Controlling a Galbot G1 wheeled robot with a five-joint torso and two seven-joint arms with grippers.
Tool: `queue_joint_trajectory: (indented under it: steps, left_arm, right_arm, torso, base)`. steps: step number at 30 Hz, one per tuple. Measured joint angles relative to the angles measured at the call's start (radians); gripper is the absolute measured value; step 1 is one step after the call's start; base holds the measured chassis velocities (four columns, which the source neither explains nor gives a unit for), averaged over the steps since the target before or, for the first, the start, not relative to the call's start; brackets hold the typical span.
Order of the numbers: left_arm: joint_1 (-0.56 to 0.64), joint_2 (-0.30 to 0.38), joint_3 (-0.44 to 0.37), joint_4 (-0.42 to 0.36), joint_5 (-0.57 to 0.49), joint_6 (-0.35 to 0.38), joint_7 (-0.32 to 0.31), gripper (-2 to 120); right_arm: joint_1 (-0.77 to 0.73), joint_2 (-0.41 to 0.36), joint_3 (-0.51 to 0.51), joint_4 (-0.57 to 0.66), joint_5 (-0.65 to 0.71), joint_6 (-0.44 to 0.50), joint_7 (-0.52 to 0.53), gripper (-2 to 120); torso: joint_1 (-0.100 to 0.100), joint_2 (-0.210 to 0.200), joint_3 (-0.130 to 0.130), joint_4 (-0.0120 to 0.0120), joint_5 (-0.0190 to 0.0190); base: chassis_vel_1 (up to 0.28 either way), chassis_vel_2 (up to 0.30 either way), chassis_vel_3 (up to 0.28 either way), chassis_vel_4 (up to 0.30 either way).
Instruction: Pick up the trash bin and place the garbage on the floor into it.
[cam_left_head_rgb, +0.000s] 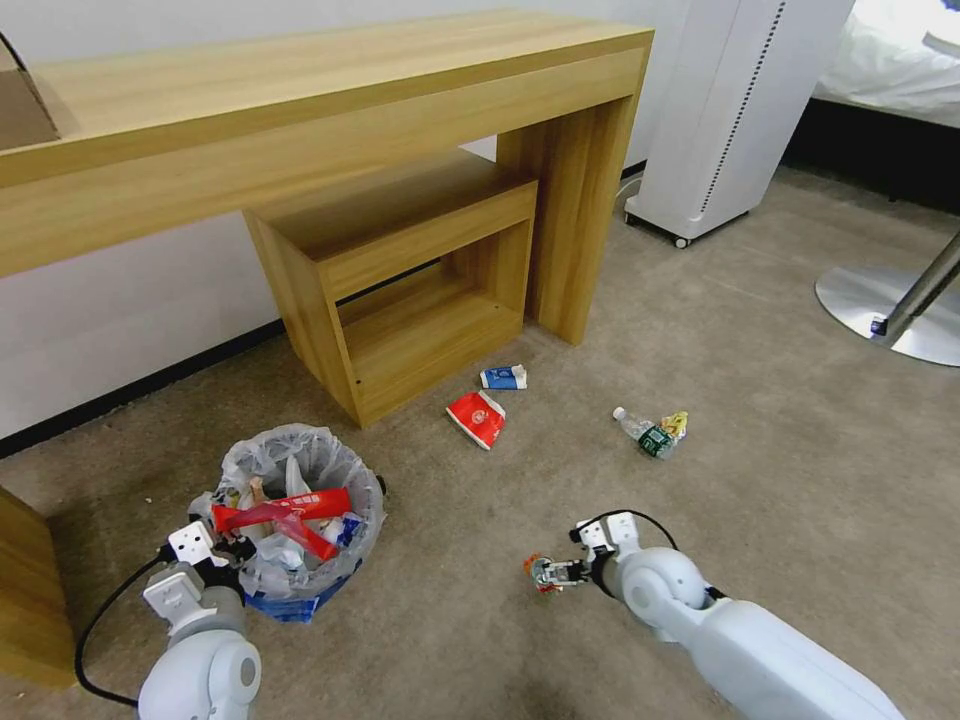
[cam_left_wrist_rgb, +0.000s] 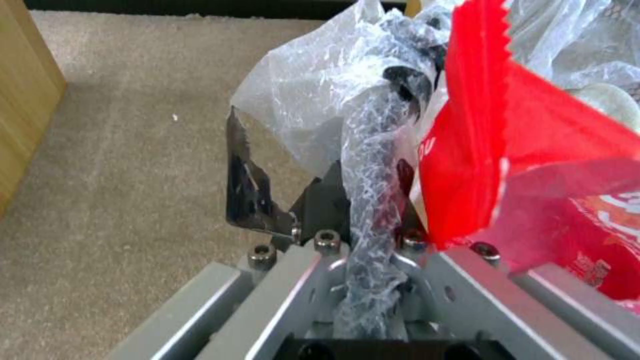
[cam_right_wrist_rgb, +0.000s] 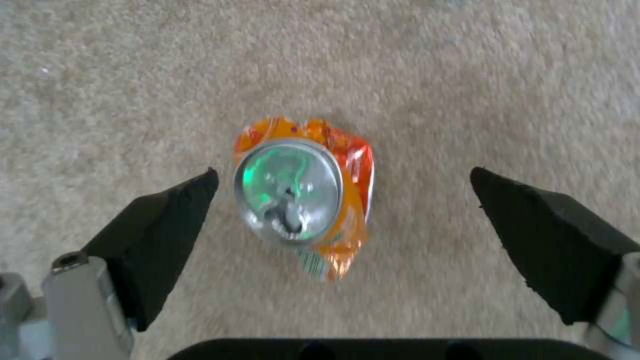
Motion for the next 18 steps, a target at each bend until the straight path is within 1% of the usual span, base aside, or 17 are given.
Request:
queue_joint_trajectory:
  steps: [1, 5, 14, 17, 18]
  left_arm:
    - [-0.001, 0.0, -0.001, 0.0, -0.002, 0.0, 0.0, 0]
    - [-0.005, 0.0, -0.001, 0.0, -0.006, 0.0, -0.006, 0]
    - [-0.009, -0.006, 0.005, 0.008, -0.004, -0.005, -0.008, 0]
    - [-0.009, -0.006, 0.007, 0.009, -0.003, -0.009, -0.008, 0]
    - [-0.009, -0.006, 0.007, 0.009, -0.003, -0.009, -0.008, 0]
  right_arm:
    - [0.013, 0.007, -0.018, -0.019, -0.013, 0.013, -0.012, 94]
    - [0.025, 0.026, -0.045, -0.047, -0.036, 0.026, -0.022, 92]
    - [0.002, 0.054, -0.05, -0.069, -0.06, 0.043, -0.012, 92]
    - [-0.005, 0.061, -0.046, -0.081, -0.066, 0.052, -0.002, 80]
    - [-0.005, 0.061, -0.046, -0.081, -0.066, 0.052, -0.002, 80]
  torso:
    - [0.0, 0.0, 0.0, 0.0, 0.0001]
    - [0.0, 0.0, 0.0, 0.0, 0.0001]
    - [0.0, 0.0, 0.0, -0.0001, 0.0002]
    - [0.0, 0.0, 0.0, -0.0001, 0.0002]
    - [0.0, 0.0, 0.0, -0.0001, 0.0002]
  base:
    - [0.0, 0.0, 0.0, 0.0]
    - [0.0, 0.0, 0.0, 0.0]
    - [0.0, 0.0, 0.0, 0.0]
    - [0.0, 0.0, 0.0, 0.0]
    - [0.0, 0.0, 0.0, 0.0]
